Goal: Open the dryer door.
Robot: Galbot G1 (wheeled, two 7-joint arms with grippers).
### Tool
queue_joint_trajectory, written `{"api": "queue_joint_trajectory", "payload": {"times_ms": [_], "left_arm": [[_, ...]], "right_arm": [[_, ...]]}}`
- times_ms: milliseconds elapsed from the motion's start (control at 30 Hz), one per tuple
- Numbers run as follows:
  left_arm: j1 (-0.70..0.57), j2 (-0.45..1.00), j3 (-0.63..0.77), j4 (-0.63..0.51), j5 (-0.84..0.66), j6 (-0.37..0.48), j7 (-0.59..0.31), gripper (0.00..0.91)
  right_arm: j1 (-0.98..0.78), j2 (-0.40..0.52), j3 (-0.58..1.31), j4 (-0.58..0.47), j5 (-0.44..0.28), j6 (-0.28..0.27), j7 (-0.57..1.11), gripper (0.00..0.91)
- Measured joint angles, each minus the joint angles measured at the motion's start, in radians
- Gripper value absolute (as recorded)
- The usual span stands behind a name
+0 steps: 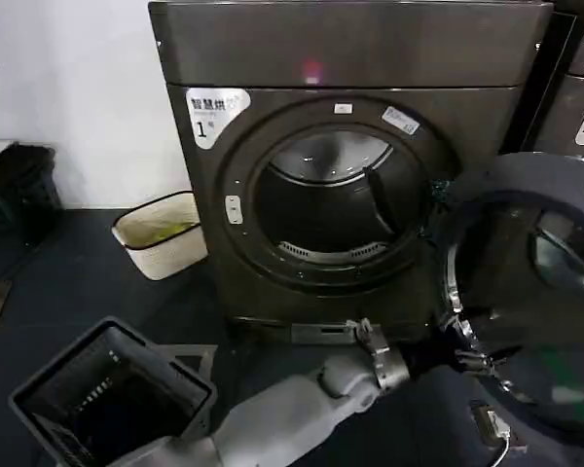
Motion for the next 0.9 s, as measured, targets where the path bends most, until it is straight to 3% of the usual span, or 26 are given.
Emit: {"api": "queue_joint_trajectory", "payload": {"times_ms": [900], "left_arm": [[-0.068,-0.059,0.002,0.102,0.006,-0.017,-0.054,0.907]], "right_arm": [[0.000,0.000,-0.009,-0.006,-0.005,0.010,0.000,0.907]]}}
